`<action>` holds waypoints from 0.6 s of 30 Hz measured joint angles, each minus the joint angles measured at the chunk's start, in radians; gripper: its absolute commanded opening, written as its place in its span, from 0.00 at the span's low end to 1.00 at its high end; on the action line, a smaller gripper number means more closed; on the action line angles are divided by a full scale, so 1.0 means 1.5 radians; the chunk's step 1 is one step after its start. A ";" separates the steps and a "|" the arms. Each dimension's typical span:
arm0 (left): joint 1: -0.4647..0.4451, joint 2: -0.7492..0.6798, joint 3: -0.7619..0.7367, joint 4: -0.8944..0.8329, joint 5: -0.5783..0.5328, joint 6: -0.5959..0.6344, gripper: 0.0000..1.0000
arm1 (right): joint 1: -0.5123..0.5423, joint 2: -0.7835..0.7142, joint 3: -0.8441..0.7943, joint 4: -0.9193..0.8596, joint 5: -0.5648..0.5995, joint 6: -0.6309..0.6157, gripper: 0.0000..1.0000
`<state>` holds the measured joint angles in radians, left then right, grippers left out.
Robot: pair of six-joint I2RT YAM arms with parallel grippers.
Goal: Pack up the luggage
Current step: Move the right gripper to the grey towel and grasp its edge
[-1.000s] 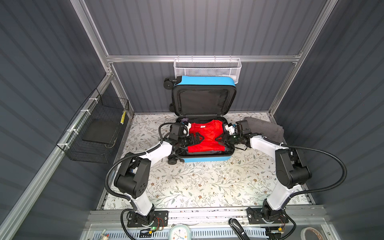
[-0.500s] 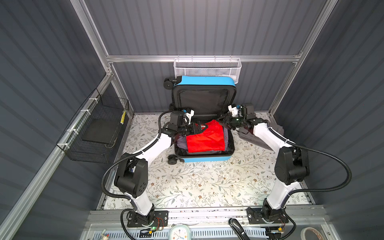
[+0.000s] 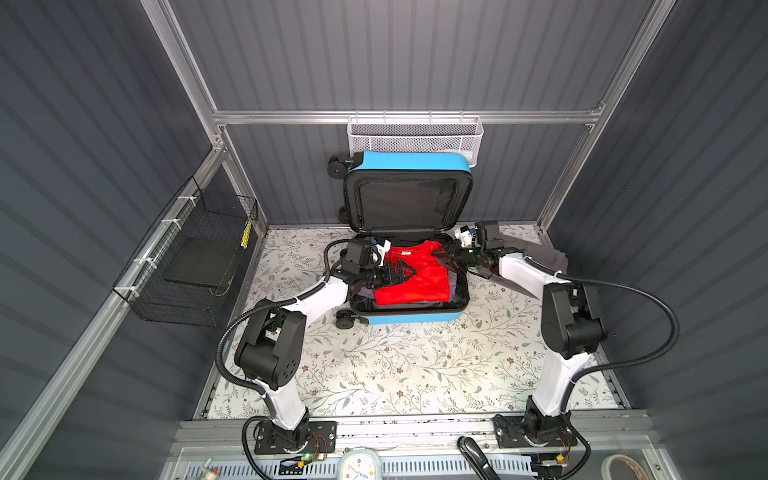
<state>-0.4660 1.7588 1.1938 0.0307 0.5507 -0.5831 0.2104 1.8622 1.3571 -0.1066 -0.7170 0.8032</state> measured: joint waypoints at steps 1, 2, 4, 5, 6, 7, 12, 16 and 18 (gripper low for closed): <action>0.000 0.000 0.006 -0.003 0.000 0.001 1.00 | -0.008 -0.033 -0.012 -0.008 0.000 -0.003 0.48; 0.000 0.000 0.013 -0.008 0.000 0.003 1.00 | -0.020 -0.064 -0.023 -0.013 0.002 -0.007 0.51; 0.000 -0.001 0.031 -0.013 0.000 0.003 1.00 | -0.050 -0.125 -0.042 -0.028 0.009 -0.017 0.58; -0.002 -0.001 0.039 -0.015 -0.001 0.003 1.00 | -0.072 -0.154 -0.050 -0.038 0.019 -0.021 0.62; -0.003 -0.003 0.047 -0.018 -0.002 0.003 1.00 | -0.092 -0.172 -0.054 -0.046 0.027 -0.026 0.65; -0.004 -0.006 0.053 -0.019 -0.004 0.003 1.00 | -0.119 -0.192 -0.060 -0.056 0.042 -0.028 0.69; -0.020 -0.032 0.071 -0.021 -0.011 0.002 1.00 | -0.249 -0.219 -0.077 -0.115 0.134 -0.013 0.80; -0.029 -0.042 0.082 -0.020 -0.013 -0.001 1.00 | -0.322 -0.200 -0.070 -0.185 0.235 0.011 0.86; -0.031 -0.042 0.085 -0.020 -0.012 -0.002 1.00 | -0.341 -0.178 -0.052 -0.219 0.281 0.022 0.90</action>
<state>-0.5117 1.6958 1.3216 0.0002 0.5320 -0.5865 -0.3004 1.5955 1.2793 -0.4355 -0.2955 0.8356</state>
